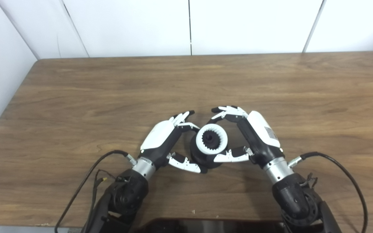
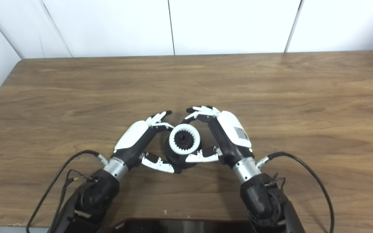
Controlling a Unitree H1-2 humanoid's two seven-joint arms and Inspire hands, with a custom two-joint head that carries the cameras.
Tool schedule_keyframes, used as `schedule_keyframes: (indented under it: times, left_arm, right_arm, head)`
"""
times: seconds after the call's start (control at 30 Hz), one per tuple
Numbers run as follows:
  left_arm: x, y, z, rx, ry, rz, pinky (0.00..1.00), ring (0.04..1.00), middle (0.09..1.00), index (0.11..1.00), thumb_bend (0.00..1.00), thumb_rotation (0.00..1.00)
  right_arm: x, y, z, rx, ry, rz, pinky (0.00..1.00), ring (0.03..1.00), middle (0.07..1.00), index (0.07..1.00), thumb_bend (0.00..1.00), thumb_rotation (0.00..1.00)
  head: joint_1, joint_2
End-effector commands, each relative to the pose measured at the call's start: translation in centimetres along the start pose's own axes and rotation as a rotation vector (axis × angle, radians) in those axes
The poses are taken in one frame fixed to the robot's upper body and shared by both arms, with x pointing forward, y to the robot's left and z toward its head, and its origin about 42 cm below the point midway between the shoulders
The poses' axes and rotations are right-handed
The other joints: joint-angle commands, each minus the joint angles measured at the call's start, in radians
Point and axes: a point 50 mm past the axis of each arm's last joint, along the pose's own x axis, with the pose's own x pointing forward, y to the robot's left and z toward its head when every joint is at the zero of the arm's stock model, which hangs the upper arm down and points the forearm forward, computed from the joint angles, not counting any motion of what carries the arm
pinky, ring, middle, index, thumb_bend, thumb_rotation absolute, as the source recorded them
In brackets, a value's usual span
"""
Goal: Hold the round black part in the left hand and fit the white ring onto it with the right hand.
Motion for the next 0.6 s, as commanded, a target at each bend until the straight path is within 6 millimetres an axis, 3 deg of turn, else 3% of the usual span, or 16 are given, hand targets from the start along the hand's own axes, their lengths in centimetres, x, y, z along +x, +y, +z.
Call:
schedule_keyframes:
  times: [0.0,0.03,0.07,0.17,0.57]
  left_arm:
    - [0.72,1.16,1.07,0.016,-0.047,0.027,1.0,1.0,1.0,0.634,0.99,0.3]
    - [0.71,1.15,1.07,0.018,-0.045,0.025,1.0,1.0,1.0,0.634,1.0,0.3]
    - [0.7,1.14,1.06,0.019,-0.043,0.023,1.0,1.0,1.0,0.634,1.0,0.3]
    - [0.69,1.12,1.06,0.016,-0.047,0.019,1.0,1.0,1.0,0.635,1.0,0.32]
    - [0.74,1.02,1.13,0.019,-0.044,0.018,1.0,1.0,1.0,0.635,1.0,0.32]
  right_arm:
    - [0.49,-0.62,0.84,-0.038,-0.024,0.035,0.96,0.893,0.84,0.492,0.52,0.16]
    - [0.51,-0.66,0.95,-0.054,-0.01,0.06,0.97,0.912,0.869,0.628,0.69,0.29]
    - [0.53,-0.71,1.04,-0.067,0.004,0.083,0.96,0.92,0.886,0.702,0.77,0.34]
    - [0.48,-0.91,1.21,-0.093,0.027,0.116,0.93,0.937,0.932,0.853,0.91,0.42]
    - [0.29,-1.21,1.2,-0.109,0.043,0.118,0.9,0.94,0.948,0.862,0.94,0.43]
  head:
    - [0.001,0.001]
    - [-0.001,0.001]
    - [-0.001,0.001]
    - [-0.001,0.003]
    - [-0.001,0.006]
